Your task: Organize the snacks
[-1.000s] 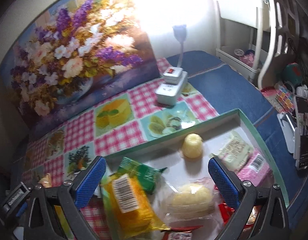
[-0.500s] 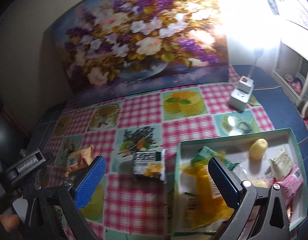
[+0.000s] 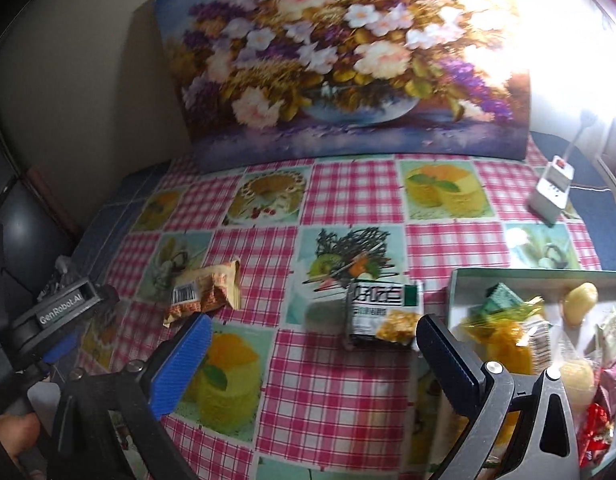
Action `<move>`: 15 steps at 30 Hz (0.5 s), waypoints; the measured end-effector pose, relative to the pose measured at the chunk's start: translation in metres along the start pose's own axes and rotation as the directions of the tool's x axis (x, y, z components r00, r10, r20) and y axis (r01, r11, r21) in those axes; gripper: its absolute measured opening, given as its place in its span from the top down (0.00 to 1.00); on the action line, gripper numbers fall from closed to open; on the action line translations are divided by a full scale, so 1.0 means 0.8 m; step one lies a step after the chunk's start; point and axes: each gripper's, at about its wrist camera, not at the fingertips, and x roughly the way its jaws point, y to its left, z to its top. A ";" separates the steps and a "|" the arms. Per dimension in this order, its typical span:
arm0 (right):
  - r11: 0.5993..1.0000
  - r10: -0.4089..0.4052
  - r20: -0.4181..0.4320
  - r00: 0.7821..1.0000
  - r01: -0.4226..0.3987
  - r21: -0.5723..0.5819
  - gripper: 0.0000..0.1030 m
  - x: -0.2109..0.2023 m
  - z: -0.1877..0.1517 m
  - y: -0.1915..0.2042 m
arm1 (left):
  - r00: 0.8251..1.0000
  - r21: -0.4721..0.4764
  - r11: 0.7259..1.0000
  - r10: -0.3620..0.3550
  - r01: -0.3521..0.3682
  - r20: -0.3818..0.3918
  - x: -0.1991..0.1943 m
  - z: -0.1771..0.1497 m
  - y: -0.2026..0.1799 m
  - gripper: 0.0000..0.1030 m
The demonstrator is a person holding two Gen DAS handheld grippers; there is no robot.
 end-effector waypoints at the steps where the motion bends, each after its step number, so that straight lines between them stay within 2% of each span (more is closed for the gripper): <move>1: 1.000 0.000 -0.007 1.000 0.000 -0.004 0.00 0.005 0.000 0.003 | 1.000 -0.001 1.000 -0.002 0.002 -0.003 0.002 0.000 0.001 0.07; 11: 0.997 0.069 -0.064 0.996 -0.070 -0.024 0.00 0.053 0.005 0.016 | 0.996 -0.034 0.998 -0.054 0.052 -0.065 0.030 0.006 0.001 0.07; 15: 0.998 0.061 -0.078 0.995 -0.061 0.000 0.00 0.071 0.010 0.007 | 0.989 -0.054 0.995 -0.095 0.089 -0.114 0.050 0.005 -0.002 0.07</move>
